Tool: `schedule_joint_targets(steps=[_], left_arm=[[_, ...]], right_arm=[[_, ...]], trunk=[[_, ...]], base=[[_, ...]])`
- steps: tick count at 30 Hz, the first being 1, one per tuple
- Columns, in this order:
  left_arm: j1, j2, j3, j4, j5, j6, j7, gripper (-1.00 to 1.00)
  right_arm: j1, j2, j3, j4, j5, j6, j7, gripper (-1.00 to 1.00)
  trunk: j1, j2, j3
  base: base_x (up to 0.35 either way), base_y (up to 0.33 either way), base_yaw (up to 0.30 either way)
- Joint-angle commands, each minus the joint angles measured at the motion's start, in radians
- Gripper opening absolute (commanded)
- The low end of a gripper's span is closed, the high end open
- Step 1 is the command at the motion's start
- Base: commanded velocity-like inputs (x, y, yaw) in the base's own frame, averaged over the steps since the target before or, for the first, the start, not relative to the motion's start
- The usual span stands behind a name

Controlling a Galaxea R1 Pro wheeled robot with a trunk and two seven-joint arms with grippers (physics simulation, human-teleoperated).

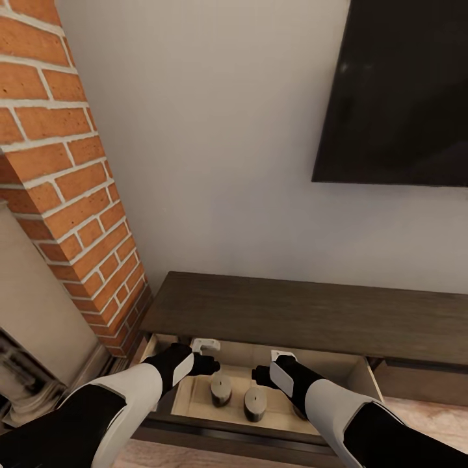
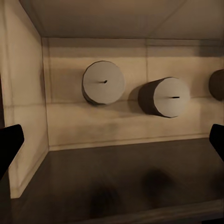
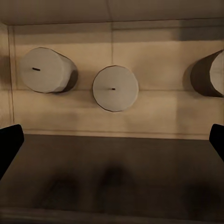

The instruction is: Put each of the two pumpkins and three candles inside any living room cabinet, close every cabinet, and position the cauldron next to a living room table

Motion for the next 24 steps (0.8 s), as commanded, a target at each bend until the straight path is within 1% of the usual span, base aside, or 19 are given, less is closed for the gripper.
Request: schedule_joint_targets(steps=[1,5,6,10,14,15,16,17,20,24], left_arm=[[0.0,0.0,-0.007,-0.001,0.009,0.003,-0.001,1.0],[0.0,0.0,-0.006,-0.001,0.011,0.003,-0.001,1.0],[0.0,0.0,-0.005,-0.001,0.024,0.002,-0.001,1.0],[0.0,0.0,-0.005,-0.001,0.044,0.001,-0.001,1.0],[0.0,0.0,-0.005,0.0,0.053,-0.001,-0.001,1.0],[0.0,0.0,-0.005,0.0,0.054,-0.007,-0.001,1.0],[0.0,0.0,-0.005,0.001,0.054,-0.037,-0.001,1.0],[0.0,0.0,-0.005,0.001,0.055,-0.053,-0.001,1.0],[0.0,0.0,-0.005,0.001,0.055,-0.073,-0.001,1.0],[0.0,0.0,-0.005,0.002,0.055,-0.081,-0.001,1.0]], right_arm=[[-0.001,0.0,0.007,-0.002,-0.008,0.004,-0.006,1.0],[-0.001,0.0,0.008,-0.002,-0.007,0.004,-0.006,1.0],[-0.001,0.0,0.008,-0.003,-0.005,0.004,-0.006,1.0],[-0.001,0.0,0.008,-0.003,-0.004,0.004,-0.006,1.0],[-0.001,0.0,0.009,-0.003,-0.003,0.0,-0.005,1.0],[-0.001,0.0,0.009,-0.004,-0.003,-0.001,-0.005,1.0],[-0.001,0.0,0.01,-0.004,-0.003,-0.003,-0.005,1.0],[-0.001,0.0,0.01,-0.004,-0.002,-0.003,-0.005,1.0],[-0.001,0.0,0.01,-0.003,-0.001,-0.004,-0.005,1.0],[-0.001,0.0,0.011,-0.004,0.0,-0.004,-0.004,1.0]], trunk=[[0.0,0.0,-0.001],[0.0,0.0,-0.001],[0.0,0.0,-0.001],[0.0,0.0,-0.001],[0.0,0.0,0.001],[0.0,0.0,0.002],[0.0,0.0,0.003],[0.0,0.0,0.005],[0.0,0.0,0.009],[0.0,0.0,0.016]], base=[[0.0,0.0,0.0],[0.0,0.0,0.0],[0.0,0.0,0.0],[0.0,0.0,0.0],[0.0,0.0,0.0],[0.0,0.0,0.0],[0.0,0.0,0.0],[0.0,0.0,0.0],[0.0,0.002,0.0],[-0.009,0.07,0.0]])
